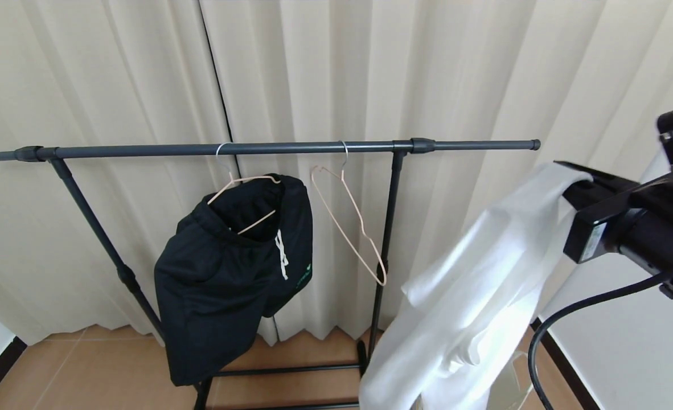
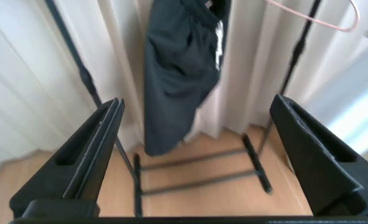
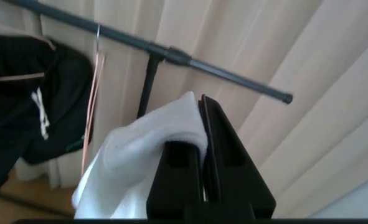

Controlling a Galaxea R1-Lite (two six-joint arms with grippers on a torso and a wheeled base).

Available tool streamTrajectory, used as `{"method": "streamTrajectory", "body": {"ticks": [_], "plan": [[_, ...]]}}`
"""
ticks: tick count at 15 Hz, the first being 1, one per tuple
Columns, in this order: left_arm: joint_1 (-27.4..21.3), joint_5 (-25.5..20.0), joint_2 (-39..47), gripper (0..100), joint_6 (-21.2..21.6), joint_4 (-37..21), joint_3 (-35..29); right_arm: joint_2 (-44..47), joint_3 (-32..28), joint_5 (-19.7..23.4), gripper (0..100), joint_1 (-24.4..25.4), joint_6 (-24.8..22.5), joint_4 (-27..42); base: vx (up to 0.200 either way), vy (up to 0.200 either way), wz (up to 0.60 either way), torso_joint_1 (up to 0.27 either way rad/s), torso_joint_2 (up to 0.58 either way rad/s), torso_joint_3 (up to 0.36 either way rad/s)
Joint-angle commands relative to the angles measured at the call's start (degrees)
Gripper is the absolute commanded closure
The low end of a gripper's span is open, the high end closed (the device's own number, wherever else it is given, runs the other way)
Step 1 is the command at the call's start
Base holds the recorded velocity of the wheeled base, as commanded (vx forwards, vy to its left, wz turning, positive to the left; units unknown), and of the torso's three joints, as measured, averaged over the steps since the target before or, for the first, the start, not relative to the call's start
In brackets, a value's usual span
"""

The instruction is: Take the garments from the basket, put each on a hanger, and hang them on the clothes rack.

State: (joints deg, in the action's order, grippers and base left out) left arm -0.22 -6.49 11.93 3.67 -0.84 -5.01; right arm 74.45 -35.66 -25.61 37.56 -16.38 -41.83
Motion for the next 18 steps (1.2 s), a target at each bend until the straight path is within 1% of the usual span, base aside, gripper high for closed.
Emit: {"method": "streamTrajectory", "body": {"ticks": [1, 2, 3, 4, 5, 6, 7, 8, 9, 10, 11, 13, 17, 18], "plan": [[-1.63, -4.68, 29.46, 0, -7.89, -1.09, -14.85, 2.54, -9.96, -0.05, 100, -0.73, 9.44, 15.55, 0.0, 0.0, 0.0, 0.0, 0.0, 0.0], [-6.72, -4.41, 37.99, 0, -10.0, -1.27, -19.86, 4.92, -18.83, 0.04, 100, -0.73, 19.2, 31.19, 0.0, 0.0, 0.0, 0.0, 0.0, 0.0], [-12.0, -3.62, 43.17, 0, -12.99, -1.27, -23.29, 7.73, -24.81, 0.12, 100, -0.73, 25.44, 39.36, 0.0, 0.0, 0.0, 0.0, 0.0, 0.0], [-17.8, -1.16, 48.45, 0, -16.33, -1.27, -26.37, 10.45, -28.94, 0.21, 100, -0.73, 30.45, 43.85, 0.0, 0.0, 0.0, 0.0, 0.0, 0.0], [-22.72, 1.48, 52.75, 0, -18.52, -1.09, -28.39, 12.56, -31.32, 0.3, 100, -0.73, 33.35, 45.69, 0.0, 0.0, 0.0, 0.0, 0.0, 0.0], [-30.37, 5.61, 61.63, 0, -19.75, -0.83, -32.08, 15.46, -33.16, 0.48, 100, -0.73, 35.72, 46.4, 0.0, 0.0, 0.0, 0.0, 0.0, 0.0], [-33.97, 6.57, 66.55, 0, -19.93, -0.83, -35.07, 16.61, -33.6, 0.48, 100, -0.47, 36.69, 46.04, 0.0, 0.0, 0.0, 0.0, 0.0, 0.0], [-36.34, 6.4, 69.36, 0, -19.93, -0.83, -37.18, 17.13, -33.86, 0.48, 100, -0.38, 37.48, 46.04, 0.0, 0.0, 0.0, 0.0, 0.0, 0.0], [-40.65, 6.31, 73.85, 0, -19.75, -0.74, -40.78, 17.66, -34.3, 0.48, 100, -0.38, 38.53, 46.04, 0.0, 0.0, 0.0, 0.0, 0.0, 0.0], [-43.73, 6.31, 77.54, 0, -19.58, -0.74, -43.68, 17.66, -34.3, 0.48, 100, -0.29, 38.62, 45.96, 0.0, 0.0, 0.0, 0.0, 0.0, 0.0], [-45.13, 6.4, 80.26, 0, -19.58, -0.74, -45.61, 17.57, -34.3, 0.48, 100, -0.03, 38.62, 45.87, 0.0, 0.0, 0.0, 0.0, 0.0, 0.0], [-47.15, 6.31, 86.85, 0, -19.31, -0.74, -50.8, 17.49, -34.3, 0.56, 100, 2.26, 38.88, 45.69, 0.0, 0.0, 0.0, 0.0, 0.0, 0.0], [-48.56, 6.22, 94.59, 0, -18.87, -0.65, -58.45, 17.57, -34.3, 0.56, 100, 4.19, 38.88, 45.08, 0.0, 0.0, 0.0, 0.0, 0.0, 0.0], [-48.65, 6.22, 95.38, 0, -18.87, -0.65, -59.33, 17.49, -34.3, 0.56, 100, 4.54, 38.88, 45.08, 0.0, 0.0, 0.0, 0.0, 0.0, 0.0]]}}
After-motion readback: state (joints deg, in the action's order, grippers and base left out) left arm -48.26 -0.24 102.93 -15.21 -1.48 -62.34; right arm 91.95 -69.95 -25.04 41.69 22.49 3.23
